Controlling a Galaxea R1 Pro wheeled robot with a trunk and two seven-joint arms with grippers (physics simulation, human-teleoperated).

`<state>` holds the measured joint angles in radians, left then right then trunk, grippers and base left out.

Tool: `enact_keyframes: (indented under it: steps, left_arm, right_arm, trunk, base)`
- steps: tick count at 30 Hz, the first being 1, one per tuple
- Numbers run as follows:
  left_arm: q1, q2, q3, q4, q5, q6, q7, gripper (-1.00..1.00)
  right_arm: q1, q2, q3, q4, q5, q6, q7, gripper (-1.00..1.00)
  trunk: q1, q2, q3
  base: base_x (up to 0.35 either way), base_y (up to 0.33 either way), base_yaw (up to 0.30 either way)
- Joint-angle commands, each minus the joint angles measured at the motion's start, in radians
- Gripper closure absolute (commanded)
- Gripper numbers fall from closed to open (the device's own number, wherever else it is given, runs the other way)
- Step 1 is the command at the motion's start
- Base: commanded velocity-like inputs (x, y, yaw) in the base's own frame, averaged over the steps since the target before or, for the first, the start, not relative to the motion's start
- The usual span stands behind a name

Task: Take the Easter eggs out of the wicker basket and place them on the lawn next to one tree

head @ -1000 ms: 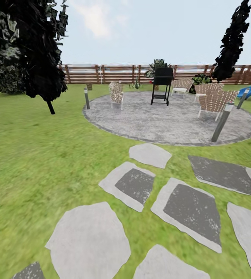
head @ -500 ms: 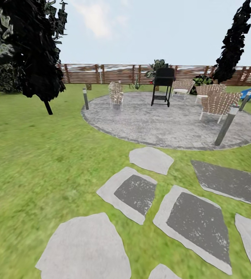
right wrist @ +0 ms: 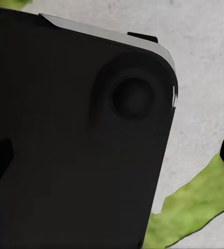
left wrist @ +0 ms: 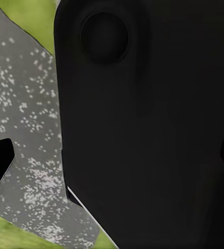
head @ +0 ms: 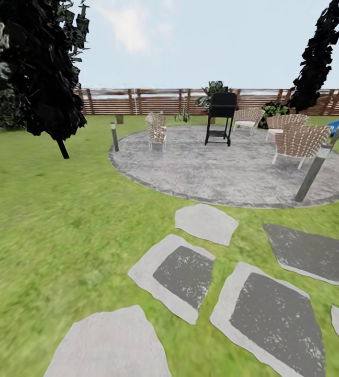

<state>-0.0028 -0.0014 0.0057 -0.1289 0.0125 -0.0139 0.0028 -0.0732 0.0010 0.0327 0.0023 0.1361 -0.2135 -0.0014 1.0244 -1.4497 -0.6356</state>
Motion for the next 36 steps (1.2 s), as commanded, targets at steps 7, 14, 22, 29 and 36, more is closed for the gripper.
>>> enact_keyframes:
  steps: [7,14,22,29,36]
  left_arm:
    - [0.000,0.000,0.000,0.000,0.001,-0.001,0.000,-1.00]
    - [0.000,0.000,0.000,0.000,0.001,-0.001,0.000,-1.00]
    - [0.000,0.000,0.000,0.000,0.001,-0.001,0.000,-1.00]
    - [0.000,0.000,0.000,0.000,0.001,-0.001,0.000,-1.00]
    - [0.000,0.000,0.000,0.000,0.001,-0.001,0.000,-1.00]
  right_arm:
    - [-0.001,0.000,0.003,0.001,0.005,-0.006,0.000,-1.00]
    - [-0.001,0.000,0.003,0.001,0.005,-0.009,0.000,-1.00]
    - [-0.001,-0.001,0.003,0.001,0.005,-0.009,0.000,-1.00]
    - [-0.001,-0.001,0.003,0.001,0.005,-0.010,0.000,-1.00]
    - [-0.001,-0.001,0.002,0.001,0.009,-0.010,0.000,-1.00]
  trunk:
    - [0.001,0.000,-0.001]
    - [0.001,0.000,-0.001]
    - [0.001,0.000,-0.001]
    - [0.001,0.000,-0.001]
    - [0.001,0.000,-0.001]
  base:
    - [0.339,0.000,0.000]
    - [0.340,0.000,0.000]
    - [0.339,0.000,0.000]
    - [0.339,0.000,0.000]
    - [0.339,0.000,0.000]
